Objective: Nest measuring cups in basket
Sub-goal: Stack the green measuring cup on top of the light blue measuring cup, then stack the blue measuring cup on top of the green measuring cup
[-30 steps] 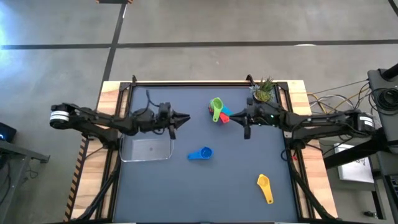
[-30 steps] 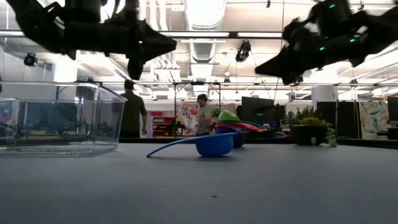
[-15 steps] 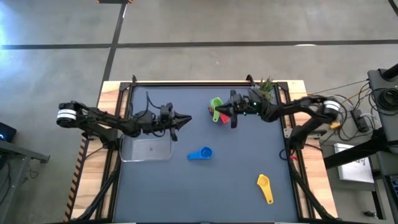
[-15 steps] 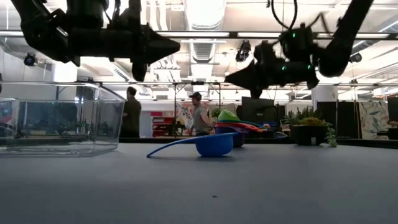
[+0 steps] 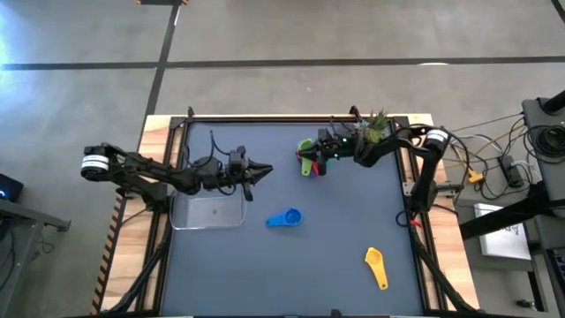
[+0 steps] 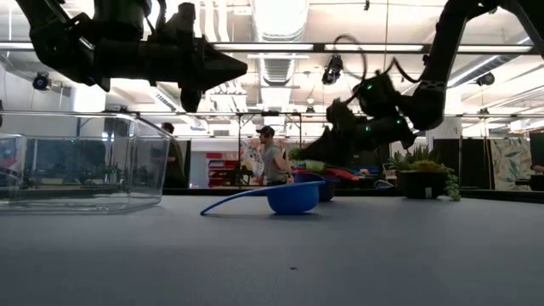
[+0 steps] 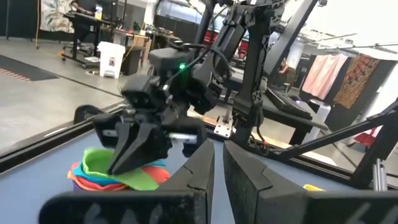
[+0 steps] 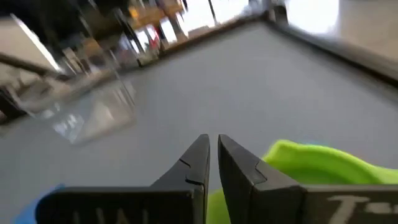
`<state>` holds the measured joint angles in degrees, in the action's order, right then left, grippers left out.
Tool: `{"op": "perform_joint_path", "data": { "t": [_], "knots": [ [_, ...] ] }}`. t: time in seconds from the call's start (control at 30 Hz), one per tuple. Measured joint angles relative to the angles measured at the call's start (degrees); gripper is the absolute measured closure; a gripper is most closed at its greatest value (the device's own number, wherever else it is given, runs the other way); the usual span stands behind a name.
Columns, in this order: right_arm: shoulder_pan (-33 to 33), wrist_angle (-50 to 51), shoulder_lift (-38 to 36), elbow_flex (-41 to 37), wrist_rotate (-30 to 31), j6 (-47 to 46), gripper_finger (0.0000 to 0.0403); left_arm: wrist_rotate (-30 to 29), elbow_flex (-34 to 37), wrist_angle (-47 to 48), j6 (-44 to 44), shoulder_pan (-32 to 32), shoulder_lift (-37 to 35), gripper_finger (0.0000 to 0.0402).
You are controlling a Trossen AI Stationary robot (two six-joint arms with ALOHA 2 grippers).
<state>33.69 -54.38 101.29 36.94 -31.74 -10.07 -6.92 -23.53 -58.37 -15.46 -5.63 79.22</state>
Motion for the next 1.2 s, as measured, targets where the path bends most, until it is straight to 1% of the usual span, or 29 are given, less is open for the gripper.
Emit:
{"op": "perform_joint_path", "data": {
  "t": [0.1, 0.17, 0.3, 0.5, 0.67, 0.8, 1.0, 1.13, 1.2],
  "knots": [
    [0.0, 11.0, -1.7, 2.4, 1.2, 4.7, 0.0381, 0.0, 0.0, 0.2, 0.0, 0.0, 0.1, 0.0384],
    [-0.1, 16.1, -3.0, 3.6, 1.3, 6.6, 0.0381, 0.0, 0.0, 0.3, 0.0, 0.0, 0.2, 0.0384],
    [-0.8, 20.2, -6.8, 3.5, 1.9, 7.2, 0.0381, 0.0, 0.0, 0.3, -0.5, 0.0, 0.8, 0.0384],
    [-3.3, 23.7, -15.7, 3.1, 1.9, 8.5, 0.0381, 0.0, -0.1, 0.8, -1.1, 0.0, 1.4, 0.0384],
    [-9.6, 28.5, -21.6, 2.9, 2.0, 11.1, 0.0381, 0.0, -0.1, 1.0, -1.2, 0.0, 1.4, 0.0384],
    [-16.8, 30.5, -23.8, 2.4, 5.7, 12.9, 0.0381, 0.0, -0.1, 1.3, -1.6, 0.0, 1.4, 0.0384],
    [-25.8, 31.8, -23.9, 2.4, 7.8, 13.0, 0.0381, 0.0, 0.0, 2.5, -3.2, 0.2, 1.4, 0.0384],
    [-29.9, 31.5, -22.8, 2.4, 8.2, 11.1, 0.0381, 0.0, 0.0, 3.1, -3.7, 0.7, 1.4, 0.0384],
    [-31.7, 31.5, -22.1, 2.4, 9.8, 10.3, 0.0381, 0.0, 0.0, 3.2, -4.0, 1.0, 1.4, 0.0384]
  ]
}}
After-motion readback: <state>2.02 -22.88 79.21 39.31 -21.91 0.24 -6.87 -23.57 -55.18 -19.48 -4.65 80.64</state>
